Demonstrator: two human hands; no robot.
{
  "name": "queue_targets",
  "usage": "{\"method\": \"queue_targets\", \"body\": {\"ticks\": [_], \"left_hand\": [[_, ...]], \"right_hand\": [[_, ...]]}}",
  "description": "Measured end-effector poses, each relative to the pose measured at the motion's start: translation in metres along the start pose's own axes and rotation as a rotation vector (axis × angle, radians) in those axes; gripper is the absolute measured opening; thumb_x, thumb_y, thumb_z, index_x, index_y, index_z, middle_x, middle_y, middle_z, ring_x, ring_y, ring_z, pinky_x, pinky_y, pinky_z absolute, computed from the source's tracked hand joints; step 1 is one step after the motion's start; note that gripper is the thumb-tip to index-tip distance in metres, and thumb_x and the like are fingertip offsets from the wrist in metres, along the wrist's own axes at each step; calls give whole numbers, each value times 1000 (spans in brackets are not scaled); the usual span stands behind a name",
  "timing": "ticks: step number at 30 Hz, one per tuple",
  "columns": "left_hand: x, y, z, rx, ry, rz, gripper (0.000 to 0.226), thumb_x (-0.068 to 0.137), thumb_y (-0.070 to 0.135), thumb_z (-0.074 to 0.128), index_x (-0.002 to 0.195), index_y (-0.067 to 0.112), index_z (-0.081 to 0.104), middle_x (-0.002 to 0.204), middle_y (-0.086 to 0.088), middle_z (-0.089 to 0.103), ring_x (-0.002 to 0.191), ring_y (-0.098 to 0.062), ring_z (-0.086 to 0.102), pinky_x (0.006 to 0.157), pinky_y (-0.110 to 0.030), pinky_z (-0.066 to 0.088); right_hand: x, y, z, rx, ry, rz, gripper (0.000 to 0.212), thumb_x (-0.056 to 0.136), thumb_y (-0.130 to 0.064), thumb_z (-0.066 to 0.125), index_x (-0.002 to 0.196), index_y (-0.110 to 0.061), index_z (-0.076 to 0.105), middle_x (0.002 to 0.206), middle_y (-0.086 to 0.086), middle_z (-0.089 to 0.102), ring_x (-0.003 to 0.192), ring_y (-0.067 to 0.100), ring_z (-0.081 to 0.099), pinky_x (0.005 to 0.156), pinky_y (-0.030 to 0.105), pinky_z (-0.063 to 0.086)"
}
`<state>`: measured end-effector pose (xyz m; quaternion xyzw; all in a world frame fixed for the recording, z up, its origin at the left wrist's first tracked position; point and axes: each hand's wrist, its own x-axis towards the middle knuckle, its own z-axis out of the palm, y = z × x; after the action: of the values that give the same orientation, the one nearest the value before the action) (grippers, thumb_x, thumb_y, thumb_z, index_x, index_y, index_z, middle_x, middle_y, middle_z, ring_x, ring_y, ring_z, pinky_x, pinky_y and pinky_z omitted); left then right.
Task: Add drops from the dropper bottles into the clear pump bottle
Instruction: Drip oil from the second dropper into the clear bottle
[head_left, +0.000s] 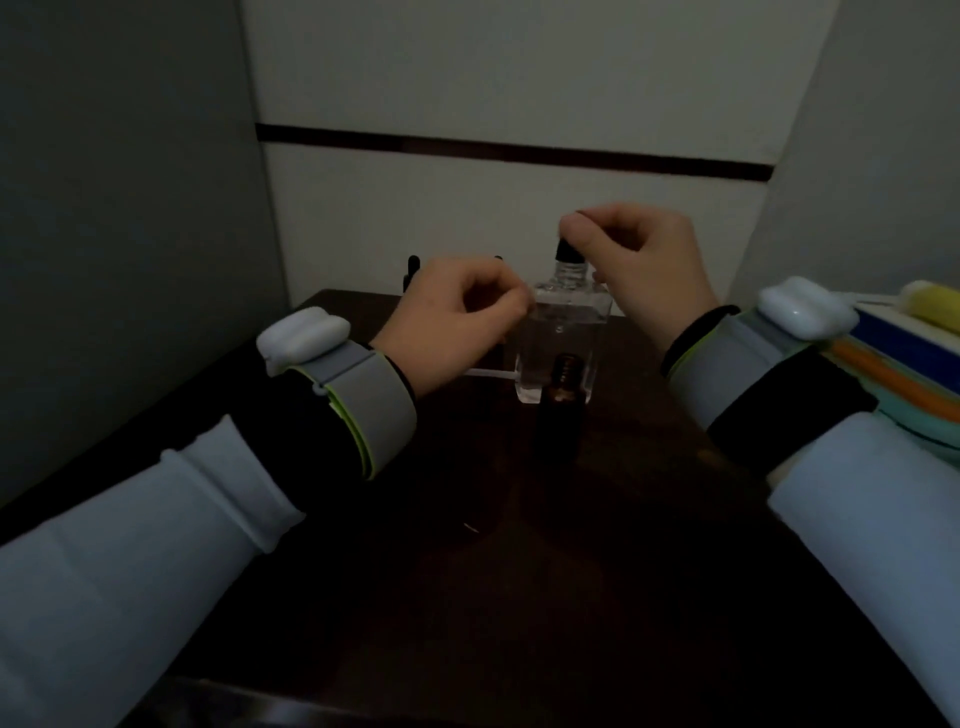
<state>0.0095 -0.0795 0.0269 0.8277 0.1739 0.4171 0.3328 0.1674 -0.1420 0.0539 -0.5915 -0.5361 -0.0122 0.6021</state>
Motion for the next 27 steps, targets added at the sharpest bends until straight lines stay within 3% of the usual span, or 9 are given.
{"method": "queue_targets", "body": {"ticks": [5,8,14,27], "left_hand": [[1,-7,2,95,30,51,12,81,18,57,91,14,64,87,-3,65,80,-15,60,72,-23,48],[2,-12,3,111,10,59,9,85,9,59,91,15,61,88,-1,63,81,-17,58,70,-23,46],[3,-13,4,108,-3,81,16,75,23,52,89,18,59,85,3,61,77,-16,57,63,-17,43],[3,-17,6,127,-14,124,10,80,11,56,90,13,58,87,-5,61,75,-18,56,58,-9,38]], "right_hand": [[-2,-7,-1,81,21,52,12,86,-21,66,89,-10,70,75,-9,64,60,-13,56,62,7,45],[-3,-6,0,97,28,66,12,85,-21,67,87,-10,70,76,-7,66,62,-10,58,65,10,47],[-3,-6,0,106,4,74,9,87,-21,66,79,-16,67,83,1,69,72,1,62,66,14,49],[-6,-9,2,165,-15,84,7,88,-18,64,81,-14,65,86,4,69,67,-5,61,63,10,46]]}}
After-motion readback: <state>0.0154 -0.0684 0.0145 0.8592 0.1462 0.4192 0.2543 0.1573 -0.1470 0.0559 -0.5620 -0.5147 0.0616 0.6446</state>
